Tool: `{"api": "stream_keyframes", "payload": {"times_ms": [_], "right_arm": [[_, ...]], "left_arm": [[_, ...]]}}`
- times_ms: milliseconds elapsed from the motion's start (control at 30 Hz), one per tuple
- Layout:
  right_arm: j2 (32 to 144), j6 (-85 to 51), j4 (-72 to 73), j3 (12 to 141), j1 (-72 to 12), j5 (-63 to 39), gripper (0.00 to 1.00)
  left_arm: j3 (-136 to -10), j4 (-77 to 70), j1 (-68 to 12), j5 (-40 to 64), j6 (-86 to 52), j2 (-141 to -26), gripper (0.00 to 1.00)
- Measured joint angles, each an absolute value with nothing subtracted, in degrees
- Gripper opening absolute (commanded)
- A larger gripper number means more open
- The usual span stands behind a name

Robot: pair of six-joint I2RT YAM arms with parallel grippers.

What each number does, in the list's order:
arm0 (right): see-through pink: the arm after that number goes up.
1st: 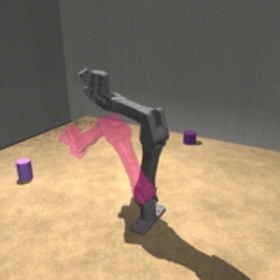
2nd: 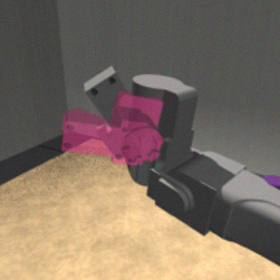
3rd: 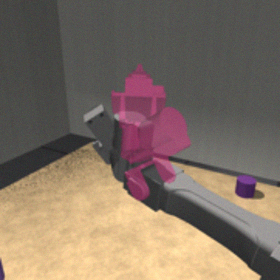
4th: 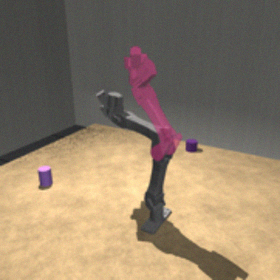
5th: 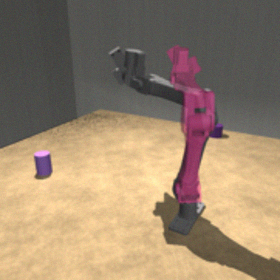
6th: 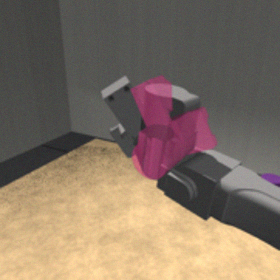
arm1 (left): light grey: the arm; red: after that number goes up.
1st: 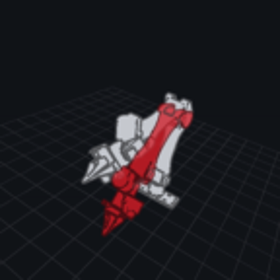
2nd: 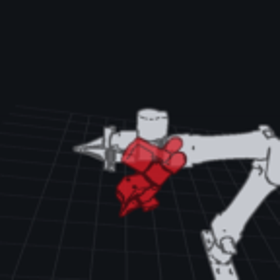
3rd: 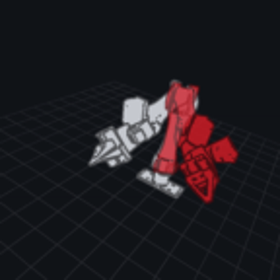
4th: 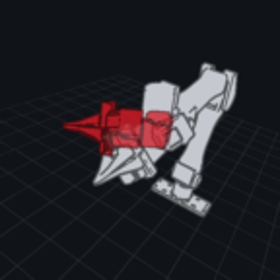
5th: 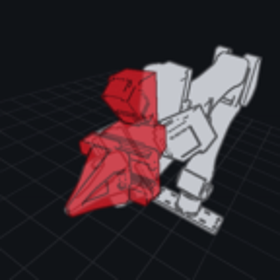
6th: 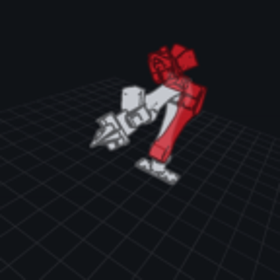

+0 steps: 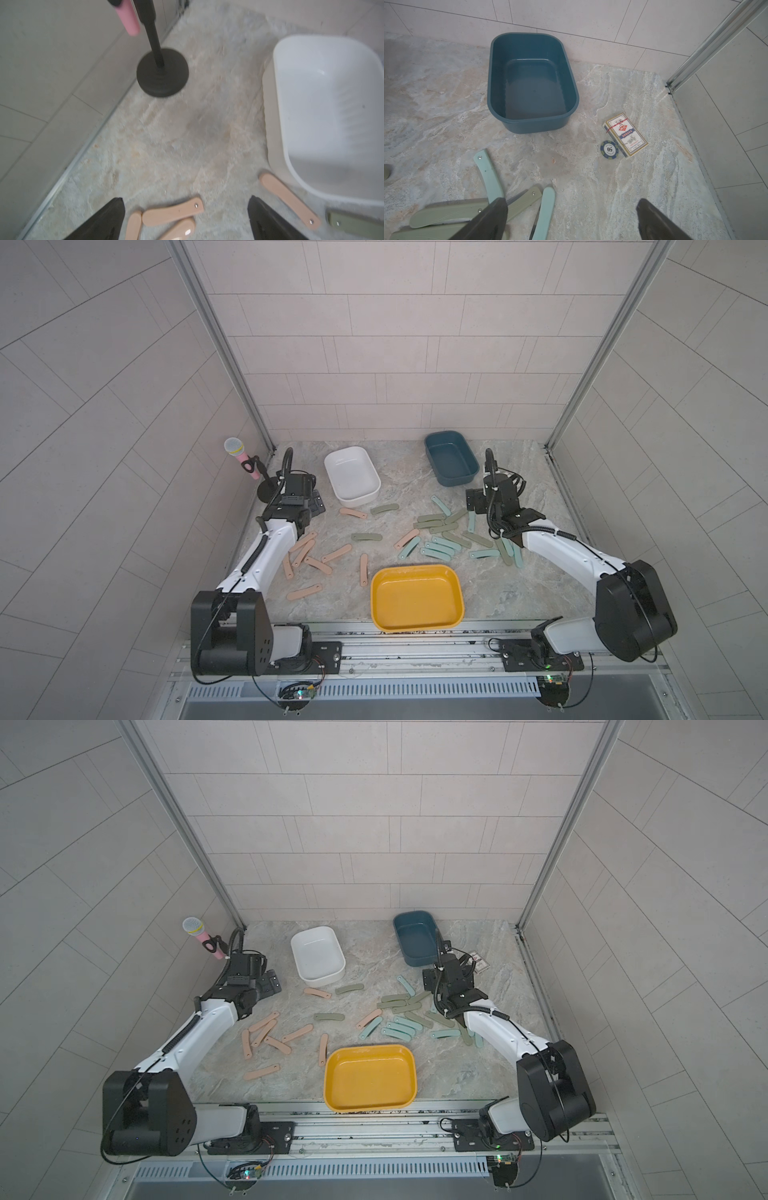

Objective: Place the fruit knives into the storage box by color
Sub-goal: Pick up the fruit knife from the center of the board.

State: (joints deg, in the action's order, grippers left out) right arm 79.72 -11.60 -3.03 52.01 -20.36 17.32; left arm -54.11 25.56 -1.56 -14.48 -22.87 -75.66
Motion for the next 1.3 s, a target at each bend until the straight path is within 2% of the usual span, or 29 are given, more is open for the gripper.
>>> {"api": "stream_keyframes", "payload": {"times_ms": [200,433,900,1300], "right_arm": [[78.0,-13.6,-8.2,52.0,-24.8,17.6,1.0],[76.8,-14.2,-10.5,52.1,-26.7,17.6,1.0],[73.8,-15.3,-10.1,49.3,-27.1,16.9,1.0],[73.8,-16.0,-8.5,48.8,-27.1,15.5,1.0]], "left_arm": [[-50.7,33.1,-2.7,-6.1,-26.3,-74.5,1.0],[-44.3,37.1,-8.6,-1.4,-28.8,-73.7,1.0],[-43.5,35.6,-16.6,-0.5,-29.4,-80.0,1.0],[-45.7,32.4,-17.4,-0.4,-31.1,-86.6,1.0]]}}
